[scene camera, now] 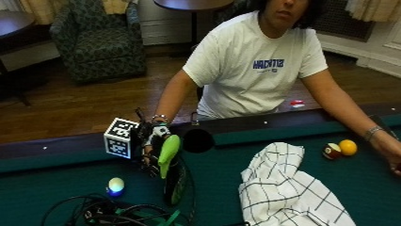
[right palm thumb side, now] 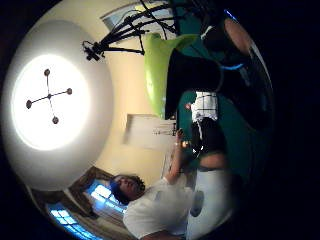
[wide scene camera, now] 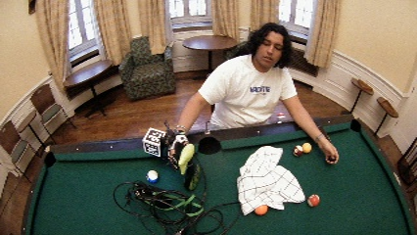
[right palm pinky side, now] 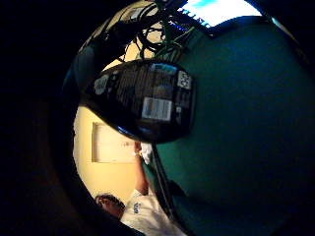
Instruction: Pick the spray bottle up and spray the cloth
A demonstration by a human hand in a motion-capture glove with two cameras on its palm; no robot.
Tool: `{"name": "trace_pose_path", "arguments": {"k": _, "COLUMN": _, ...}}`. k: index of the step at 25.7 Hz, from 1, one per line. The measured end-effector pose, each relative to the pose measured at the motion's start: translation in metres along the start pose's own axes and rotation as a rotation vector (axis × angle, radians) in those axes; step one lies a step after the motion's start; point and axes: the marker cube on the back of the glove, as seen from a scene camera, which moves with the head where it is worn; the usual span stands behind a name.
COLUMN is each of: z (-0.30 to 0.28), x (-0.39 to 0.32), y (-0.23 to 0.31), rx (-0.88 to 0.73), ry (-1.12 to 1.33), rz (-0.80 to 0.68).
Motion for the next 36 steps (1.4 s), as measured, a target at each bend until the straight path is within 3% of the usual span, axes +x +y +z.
{"name": "trace_pose_path", "arguments": {"k": 26, "z": 0.046, "x": -0.022, "y": -0.058, "rx": -0.091, "ry": 0.033, "rz": -0.072}}
{"name": "trace_pose_path", "arguments": {"k": 36, "z": 0.053, "x": -0.020, "y": -0.070, "rx": 0.030, "ry": 0.060, "rz": -0.139}}
